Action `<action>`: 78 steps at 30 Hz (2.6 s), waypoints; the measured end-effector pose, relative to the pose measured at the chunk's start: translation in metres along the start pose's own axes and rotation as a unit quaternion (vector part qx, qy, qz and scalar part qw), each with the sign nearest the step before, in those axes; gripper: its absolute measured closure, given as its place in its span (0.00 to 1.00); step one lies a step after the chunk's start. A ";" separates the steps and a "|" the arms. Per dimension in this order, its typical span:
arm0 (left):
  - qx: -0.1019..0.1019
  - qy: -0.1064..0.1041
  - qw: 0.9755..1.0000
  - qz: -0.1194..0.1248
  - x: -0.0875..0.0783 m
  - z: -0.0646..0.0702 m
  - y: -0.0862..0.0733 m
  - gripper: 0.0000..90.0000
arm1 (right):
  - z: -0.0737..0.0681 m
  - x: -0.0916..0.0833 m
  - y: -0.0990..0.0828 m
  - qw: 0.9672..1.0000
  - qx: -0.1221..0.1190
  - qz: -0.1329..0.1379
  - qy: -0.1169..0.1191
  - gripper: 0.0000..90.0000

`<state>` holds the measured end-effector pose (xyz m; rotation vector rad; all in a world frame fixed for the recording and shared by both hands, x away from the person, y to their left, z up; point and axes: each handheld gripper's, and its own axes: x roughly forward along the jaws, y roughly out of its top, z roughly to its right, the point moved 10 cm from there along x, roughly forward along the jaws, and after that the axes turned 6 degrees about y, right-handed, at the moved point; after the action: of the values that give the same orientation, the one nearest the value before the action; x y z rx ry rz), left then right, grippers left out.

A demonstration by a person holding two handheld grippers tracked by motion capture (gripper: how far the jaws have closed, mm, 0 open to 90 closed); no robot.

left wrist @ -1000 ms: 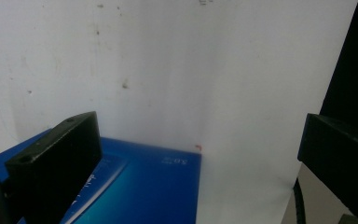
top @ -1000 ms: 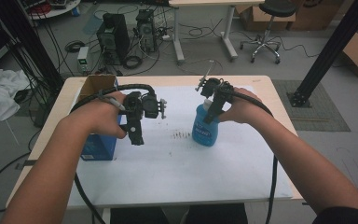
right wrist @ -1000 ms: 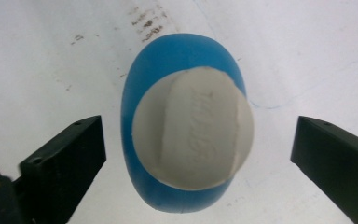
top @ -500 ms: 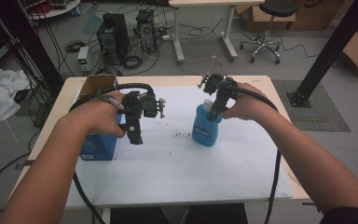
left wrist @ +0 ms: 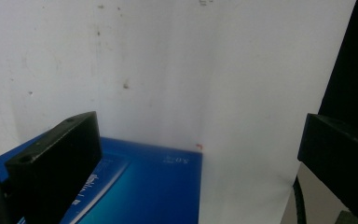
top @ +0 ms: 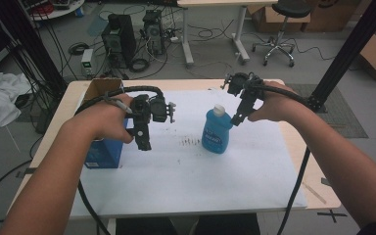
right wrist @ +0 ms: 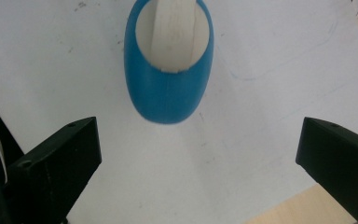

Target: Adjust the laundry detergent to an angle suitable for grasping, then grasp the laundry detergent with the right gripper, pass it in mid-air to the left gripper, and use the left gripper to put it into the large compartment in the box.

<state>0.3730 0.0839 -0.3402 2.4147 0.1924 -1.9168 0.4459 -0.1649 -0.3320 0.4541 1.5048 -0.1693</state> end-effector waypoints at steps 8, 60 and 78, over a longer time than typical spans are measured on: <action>0.003 0.001 1.000 0.000 -0.001 -0.001 0.001 0.00 | -0.001 -0.007 -0.014 0.998 -0.061 -0.029 -0.006 0.00; 0.007 0.000 1.000 0.007 -0.001 -0.006 0.001 0.00 | 0.001 -0.001 -0.017 0.992 -0.117 -0.038 0.014 0.00; 0.022 0.011 1.000 0.016 -0.009 -0.004 0.010 0.00 | -0.001 0.015 -0.042 0.996 -0.084 0.023 0.012 0.00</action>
<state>0.3762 0.0742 -0.3314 2.4506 0.1123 -1.9023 0.4303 -0.2003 -0.3542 0.3573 1.5172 -0.0013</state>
